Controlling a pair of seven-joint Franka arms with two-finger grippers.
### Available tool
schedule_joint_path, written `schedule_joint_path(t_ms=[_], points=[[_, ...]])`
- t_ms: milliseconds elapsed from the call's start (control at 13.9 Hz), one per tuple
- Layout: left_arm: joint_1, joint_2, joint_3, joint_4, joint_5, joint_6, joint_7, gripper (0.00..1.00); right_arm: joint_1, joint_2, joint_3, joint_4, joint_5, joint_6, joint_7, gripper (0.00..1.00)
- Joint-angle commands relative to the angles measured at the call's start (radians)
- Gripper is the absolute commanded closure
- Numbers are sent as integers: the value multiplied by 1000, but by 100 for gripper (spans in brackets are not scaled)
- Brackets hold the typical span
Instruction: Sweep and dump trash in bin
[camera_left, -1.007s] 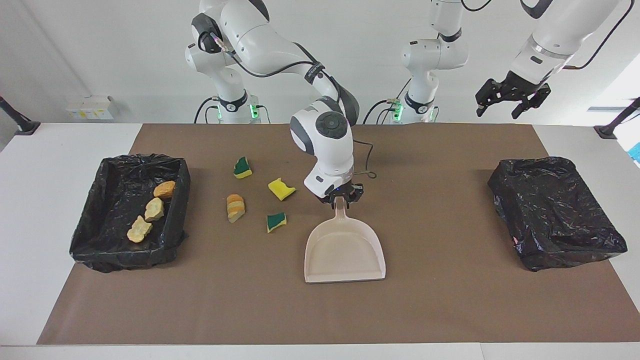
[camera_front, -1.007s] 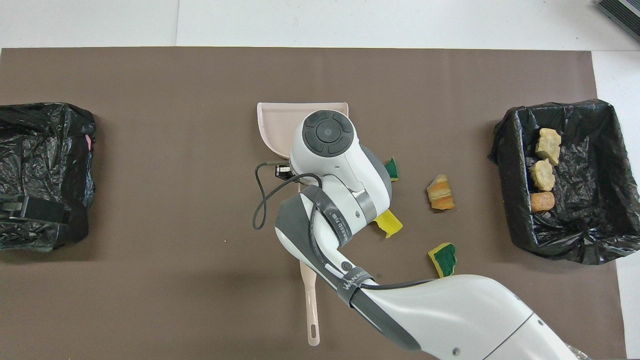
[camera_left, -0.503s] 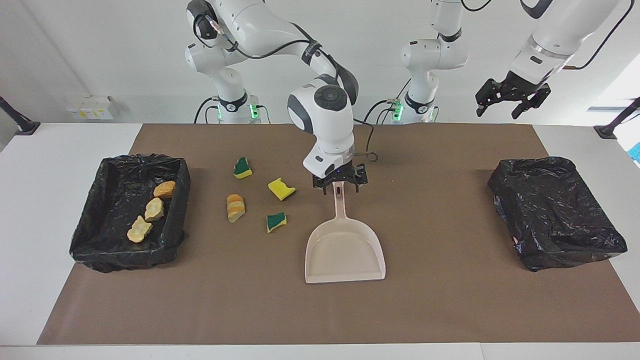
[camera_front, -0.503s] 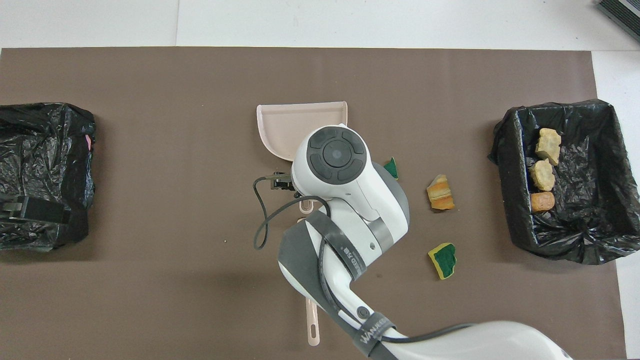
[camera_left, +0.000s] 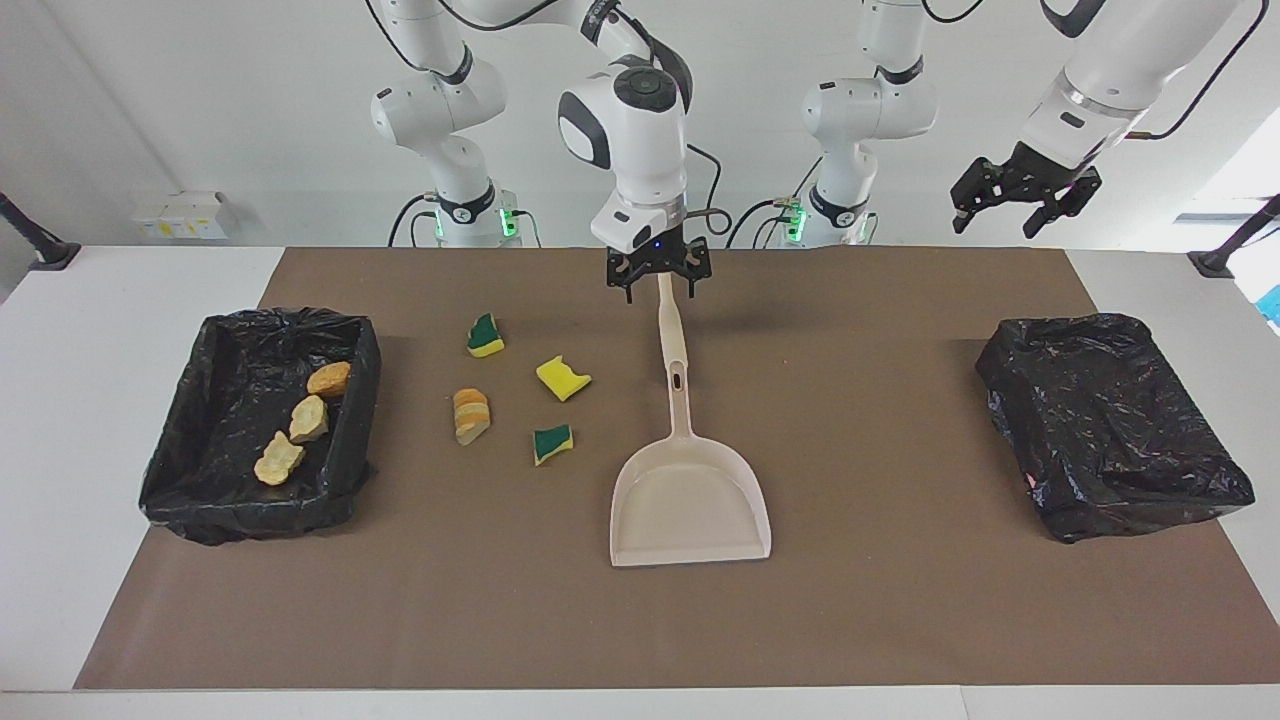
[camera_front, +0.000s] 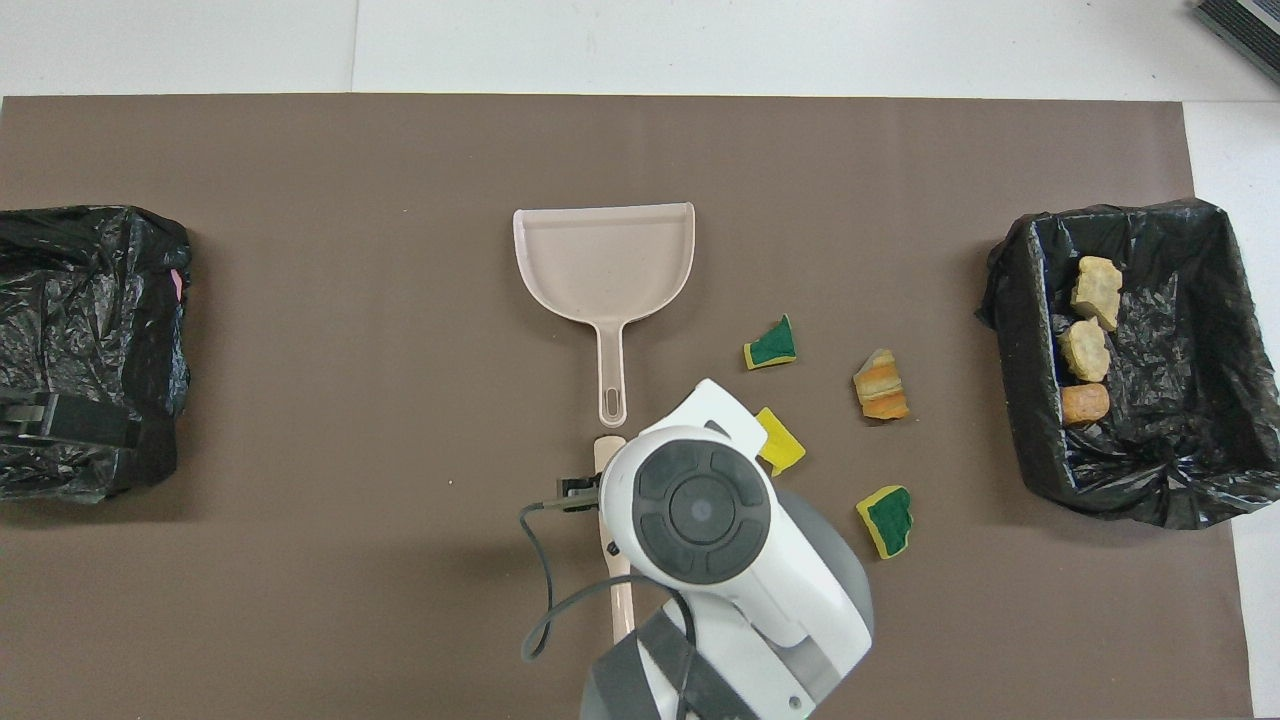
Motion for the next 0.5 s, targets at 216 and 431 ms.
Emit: schedule_joint_path(t_ms=[216, 431], points=[[12, -24, -6, -26, 14, 8, 16, 0, 18, -73, 1, -153, 50, 60, 41, 0], [12, -24, -6, -26, 14, 8, 18, 0, 62, -63, 1, -235, 52, 167, 86, 0]])
